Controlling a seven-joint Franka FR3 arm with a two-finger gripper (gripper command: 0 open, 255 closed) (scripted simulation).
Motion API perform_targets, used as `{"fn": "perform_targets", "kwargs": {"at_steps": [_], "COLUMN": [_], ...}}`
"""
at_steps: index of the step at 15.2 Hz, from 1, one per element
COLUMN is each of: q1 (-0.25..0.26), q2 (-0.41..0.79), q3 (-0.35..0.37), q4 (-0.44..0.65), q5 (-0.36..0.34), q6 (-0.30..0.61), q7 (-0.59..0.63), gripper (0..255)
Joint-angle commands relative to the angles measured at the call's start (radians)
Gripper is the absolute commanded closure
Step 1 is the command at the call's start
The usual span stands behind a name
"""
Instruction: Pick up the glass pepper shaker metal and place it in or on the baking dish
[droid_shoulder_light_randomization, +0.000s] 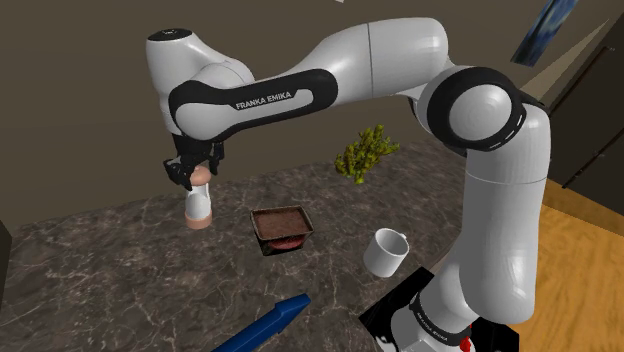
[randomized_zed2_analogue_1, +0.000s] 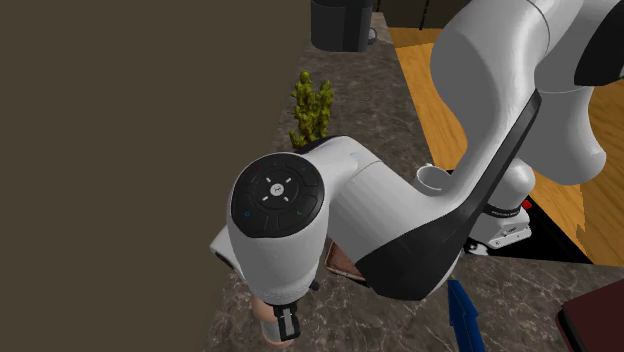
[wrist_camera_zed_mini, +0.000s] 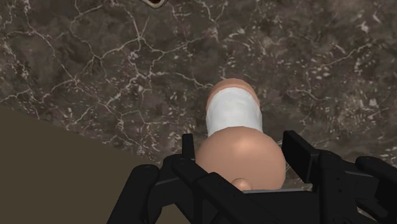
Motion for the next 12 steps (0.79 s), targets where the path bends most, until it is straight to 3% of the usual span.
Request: {"fn": "perform_targets", "kwargs": {"at_steps": [1,12], "q1": [0.0,0.004], "q2": [0.0,-0.032], "q3": [0.0,0.009], "q4": [-0.001,0.099], "q5": [0.0,0.021], "q6": [0.0,-0.128], "q7": [0.0,-0.031], "gripper": [255,255]}}
